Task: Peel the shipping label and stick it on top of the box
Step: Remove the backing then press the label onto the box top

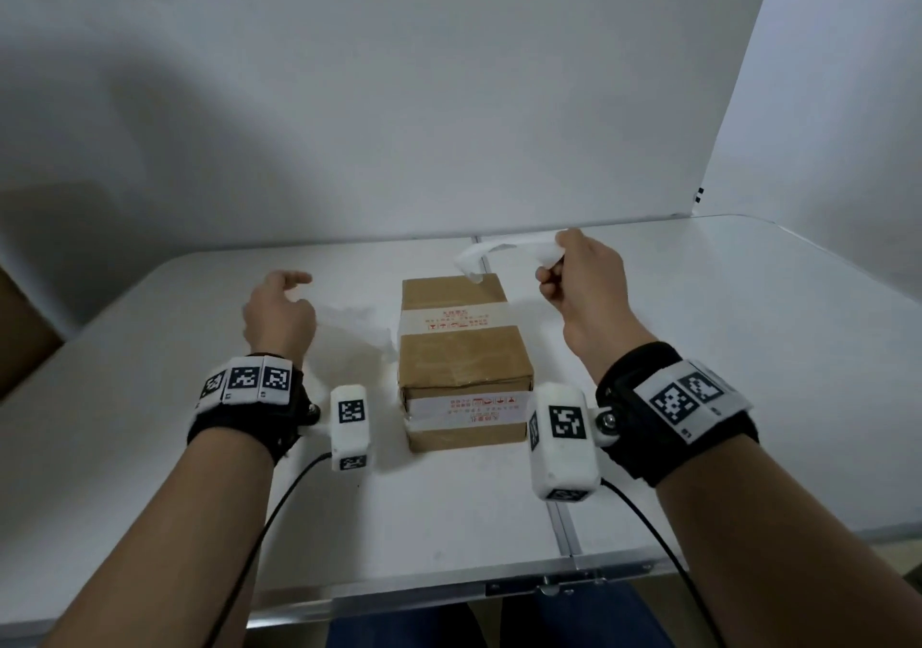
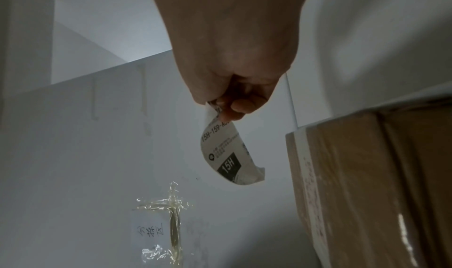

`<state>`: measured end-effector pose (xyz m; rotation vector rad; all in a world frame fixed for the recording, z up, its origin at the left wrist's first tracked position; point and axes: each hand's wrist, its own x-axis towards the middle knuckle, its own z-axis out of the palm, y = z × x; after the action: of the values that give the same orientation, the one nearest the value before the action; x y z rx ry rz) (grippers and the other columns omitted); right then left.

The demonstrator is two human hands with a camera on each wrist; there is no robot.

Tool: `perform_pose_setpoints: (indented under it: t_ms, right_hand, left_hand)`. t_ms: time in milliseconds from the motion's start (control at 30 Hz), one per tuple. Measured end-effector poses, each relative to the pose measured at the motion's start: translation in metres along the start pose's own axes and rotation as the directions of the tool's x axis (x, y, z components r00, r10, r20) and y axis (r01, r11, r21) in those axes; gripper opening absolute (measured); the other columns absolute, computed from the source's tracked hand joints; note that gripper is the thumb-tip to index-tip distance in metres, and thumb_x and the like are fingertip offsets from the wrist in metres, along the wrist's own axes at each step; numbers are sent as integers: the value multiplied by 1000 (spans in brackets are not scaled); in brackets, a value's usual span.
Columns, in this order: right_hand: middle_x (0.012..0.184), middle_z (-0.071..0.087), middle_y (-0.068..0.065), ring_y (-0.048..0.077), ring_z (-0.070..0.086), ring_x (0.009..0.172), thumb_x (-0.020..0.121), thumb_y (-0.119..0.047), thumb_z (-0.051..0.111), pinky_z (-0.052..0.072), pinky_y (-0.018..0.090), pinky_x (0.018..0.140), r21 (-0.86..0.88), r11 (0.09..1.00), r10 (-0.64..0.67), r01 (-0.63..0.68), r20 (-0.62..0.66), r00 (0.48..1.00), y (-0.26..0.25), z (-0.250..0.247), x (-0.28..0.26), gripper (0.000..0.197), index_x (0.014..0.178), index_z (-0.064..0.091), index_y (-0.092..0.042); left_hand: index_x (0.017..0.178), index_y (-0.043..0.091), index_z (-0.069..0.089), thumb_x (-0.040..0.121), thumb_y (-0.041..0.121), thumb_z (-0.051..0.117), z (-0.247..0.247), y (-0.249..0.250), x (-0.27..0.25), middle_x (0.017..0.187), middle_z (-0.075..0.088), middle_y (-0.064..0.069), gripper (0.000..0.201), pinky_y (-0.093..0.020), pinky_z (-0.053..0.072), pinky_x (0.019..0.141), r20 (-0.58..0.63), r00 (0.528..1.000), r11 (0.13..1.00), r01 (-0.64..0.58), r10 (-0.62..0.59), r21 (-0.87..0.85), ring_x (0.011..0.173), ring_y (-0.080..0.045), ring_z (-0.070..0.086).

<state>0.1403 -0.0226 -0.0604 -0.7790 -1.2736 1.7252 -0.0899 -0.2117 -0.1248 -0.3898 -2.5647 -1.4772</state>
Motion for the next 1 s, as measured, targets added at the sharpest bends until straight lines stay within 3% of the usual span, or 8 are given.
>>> perform_pose_setpoints:
  t_ms: [333, 400, 533, 633, 733, 833, 900, 1000]
  right_hand:
    - [56, 46, 0, 14, 50, 51, 90, -14, 49, 40, 22, 49, -66, 996, -58, 64, 91, 994, -13, 10, -6, 21, 71, 54, -10]
    - [56, 47, 0, 12, 51, 50, 90, -14, 49, 41, 22, 49, -69, 995, -59, 66, 97, 994, -15, 11, -7, 19, 74, 57, -9]
    - [60, 49, 2, 10, 54, 47, 90, -16, 48, 43, 22, 50, -66, 996, -57, 64, 113, 992, -20, 13, -11, 17, 83, 61, -6]
    - [65, 55, 4, 12, 59, 53, 93, -19, 50, 46, 23, 53, -36, 998, -40, 46, 158, 987, -27, 12, -16, 20, 80, 61, -9]
    - [63, 60, 0, 15, 65, 61, 96, -37, 53, 49, 22, 55, -20, 998, -55, 63, 272, 961, -35, 9, -19, 34, 74, 58, -12]
    - [70, 65, -1, 15, 66, 69, 94, -49, 51, 51, 22, 61, -42, 990, -111, 135, 366, 924, -41, 6, -19, 40, 73, 60, -15]
    - [82, 66, -2, 13, 64, 78, 94, -39, 55, 51, 26, 72, -162, 959, -158, 231, 370, 915, -40, 5, -15, 27, 79, 61, -18]
    - [99, 65, -8, 10, 60, 97, 89, -27, 64, 48, 33, 91, -346, 873, -180, 343, 425, 887, -31, 5, -11, 6, 83, 63, -27]
  left_hand:
    - [115, 16, 64, 96, 25, 53, -14, 85, -29, 112, 69, -1, 23, -24, 47, 84, 166, 871, 873, -480, 463, 84, 98, -18, 65]
    - [108, 19, 64, 94, 33, 58, -18, 116, -53, 102, 67, 10, 21, -11, 46, 76, 180, 796, 814, -578, 577, -53, 87, -3, 62]
    - [108, 22, 55, 82, 39, 70, -14, 152, -90, 106, 56, 11, 34, -14, 41, 81, 300, 494, 538, -839, 816, -83, 94, -5, 51]
    - [100, 16, 56, 82, 19, 69, -2, 155, -93, 98, 58, 3, 22, -31, 48, 77, 271, 452, 480, -876, 850, -45, 89, -13, 53]
    - [91, 14, 59, 88, 16, 64, 1, 154, -94, 84, 63, 6, 6, -30, 53, 73, 198, 596, 623, -771, 778, -131, 77, -13, 61]
    - [85, 17, 59, 88, 19, 66, -1, 148, -88, 85, 68, 4, 8, -26, 55, 67, 292, 809, 850, -423, 511, -315, 72, -12, 67]
    - [81, 15, 58, 87, 13, 68, -5, 144, -87, 88, 69, -4, 11, -28, 56, 67, 442, 833, 856, -70, 333, -512, 72, -17, 66]
    - [85, 8, 61, 85, 2, 67, -11, 138, -88, 85, 70, -8, 8, -26, 59, 66, 628, 753, 719, 324, 197, -614, 70, -18, 66]
